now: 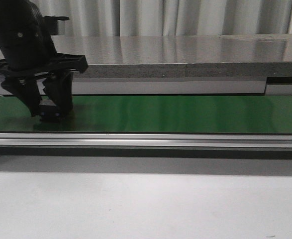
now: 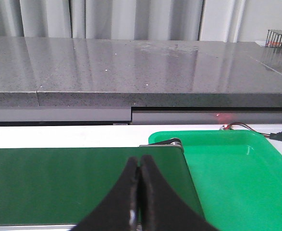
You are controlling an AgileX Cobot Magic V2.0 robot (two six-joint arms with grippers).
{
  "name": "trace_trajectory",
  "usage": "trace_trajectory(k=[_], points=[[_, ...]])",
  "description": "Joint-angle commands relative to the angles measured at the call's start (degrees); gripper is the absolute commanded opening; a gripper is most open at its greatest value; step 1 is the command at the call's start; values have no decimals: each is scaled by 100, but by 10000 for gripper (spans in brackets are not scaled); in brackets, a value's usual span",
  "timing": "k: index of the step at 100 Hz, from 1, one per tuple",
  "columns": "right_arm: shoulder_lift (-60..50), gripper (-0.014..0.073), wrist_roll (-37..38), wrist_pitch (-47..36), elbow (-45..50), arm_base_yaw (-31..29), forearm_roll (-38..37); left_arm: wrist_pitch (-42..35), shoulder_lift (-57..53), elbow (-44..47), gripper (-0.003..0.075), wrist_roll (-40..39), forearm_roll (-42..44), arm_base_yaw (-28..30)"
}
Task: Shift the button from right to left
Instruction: 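Lift the button with the left gripper over the blue tray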
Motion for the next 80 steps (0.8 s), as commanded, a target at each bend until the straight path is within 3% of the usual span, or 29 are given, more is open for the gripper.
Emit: trace_trajectory(k=[1, 36, 58, 80], points=[[46, -66, -20, -414, -153, -1, -78, -35, -276, -263, 219, -69, 42, -1], [46, -66, -20, -414, -153, -1, -78, 288, -669, -544, 200, -92, 418, 211], [46, -66, -20, -414, -153, -1, -78, 489, -1086, -544, 200, -26, 733, 1205], [46, -66, -20, -414, -153, -1, -78, 1110, -1110, -544, 200, 754, 741, 2355]])
